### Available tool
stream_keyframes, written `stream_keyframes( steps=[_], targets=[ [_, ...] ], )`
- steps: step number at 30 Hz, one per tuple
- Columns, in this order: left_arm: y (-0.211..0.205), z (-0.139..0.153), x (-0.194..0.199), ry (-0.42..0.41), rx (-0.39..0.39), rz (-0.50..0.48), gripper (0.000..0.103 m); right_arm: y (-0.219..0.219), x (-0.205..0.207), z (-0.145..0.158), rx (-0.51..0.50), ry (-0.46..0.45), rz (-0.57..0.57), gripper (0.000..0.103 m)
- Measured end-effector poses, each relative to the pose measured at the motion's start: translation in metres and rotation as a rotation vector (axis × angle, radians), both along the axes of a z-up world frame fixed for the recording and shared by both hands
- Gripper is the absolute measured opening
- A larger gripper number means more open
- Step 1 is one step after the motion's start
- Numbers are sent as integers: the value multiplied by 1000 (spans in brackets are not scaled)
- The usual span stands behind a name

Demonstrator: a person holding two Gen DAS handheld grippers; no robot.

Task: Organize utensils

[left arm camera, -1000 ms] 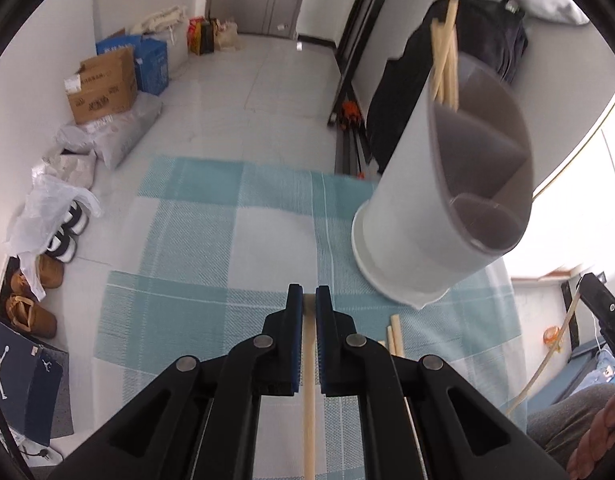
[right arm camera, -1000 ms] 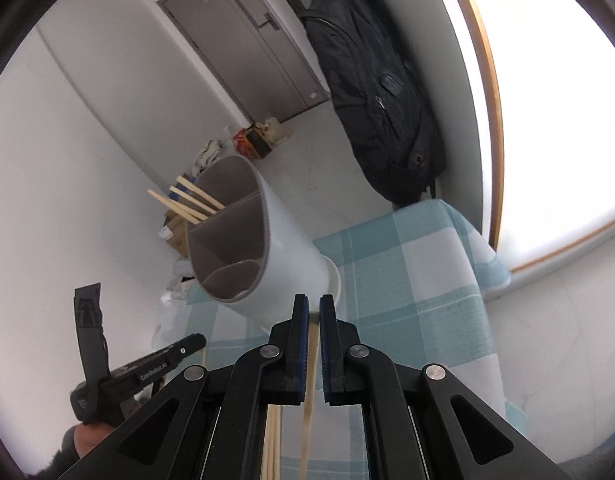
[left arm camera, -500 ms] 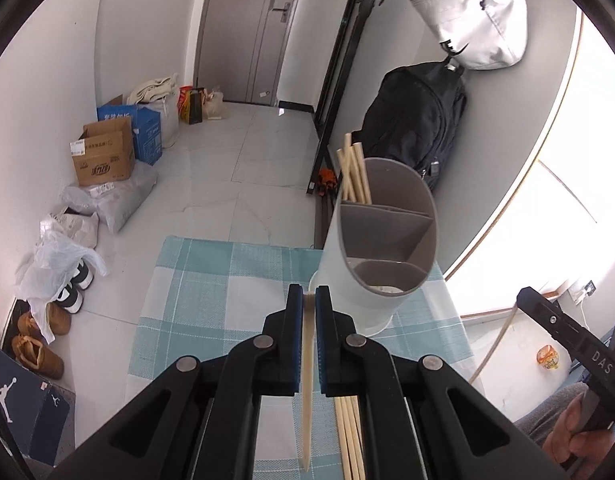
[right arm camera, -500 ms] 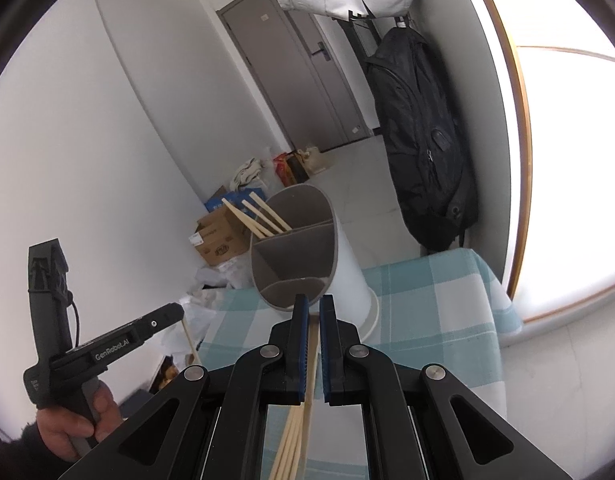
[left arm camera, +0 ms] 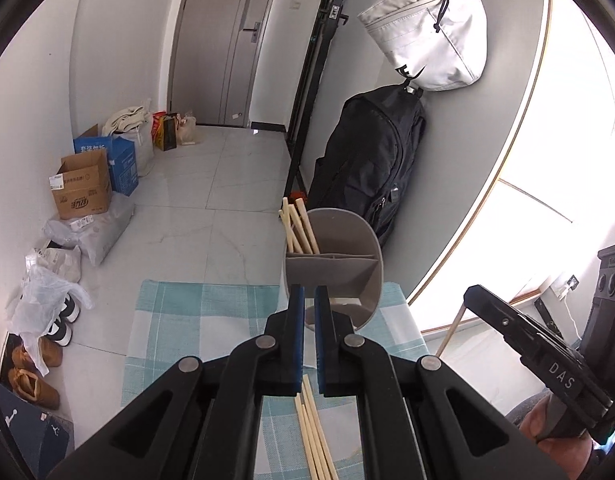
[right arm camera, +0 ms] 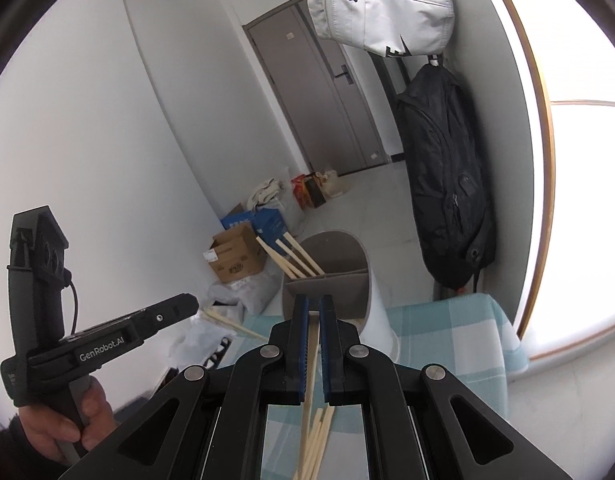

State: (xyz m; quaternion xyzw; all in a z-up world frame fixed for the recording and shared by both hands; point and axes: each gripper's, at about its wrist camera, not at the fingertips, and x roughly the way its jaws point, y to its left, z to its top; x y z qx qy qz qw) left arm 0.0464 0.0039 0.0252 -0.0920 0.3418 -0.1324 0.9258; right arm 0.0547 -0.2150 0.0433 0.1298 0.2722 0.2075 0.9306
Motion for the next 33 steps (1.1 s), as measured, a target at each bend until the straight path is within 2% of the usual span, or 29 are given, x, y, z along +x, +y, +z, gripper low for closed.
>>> stream_keyframes(
  steps=[7, 10, 12, 13, 15, 16, 18, 21, 24, 28, 33],
  targets=[
    [-3, 16, 3, -8, -8, -39, 1, -5, 11, 12, 6, -12, 4, 5],
    [2, 14, 7, 26, -10, -31, 1, -7, 14, 15, 14, -20, 4, 5],
    [10, 1, 11, 67, -25, -18, 3, -11, 15, 14, 24, -20, 0, 5],
    [16, -15, 14, 125, -45, -15, 8, -14, 15, 13, 28, -15, 0, 5],
    [22, -51, 21, 244, -94, -11, 38, -19, 14, 6, 34, -2, -4, 5],
    [23, -70, 23, 300, -111, 6, 44, -21, 13, 2, 35, 8, -5, 5],
    [18, -108, 28, 401, -111, 21, 46, -26, 13, -5, 34, 29, -15, 5],
    [2, -149, 38, 488, -40, 40, 46, -36, 16, -17, 58, 72, -37, 5],
    [-9, -173, 48, 531, 19, 64, 46, -44, 18, -21, 84, 84, -48, 5],
    [-14, -183, 54, 542, 52, 99, 46, -49, 16, -19, 93, 73, -52, 5],
    [-30, -183, 54, 515, 179, 83, 44, -52, 16, -23, 120, 85, -52, 5]
  ],
)
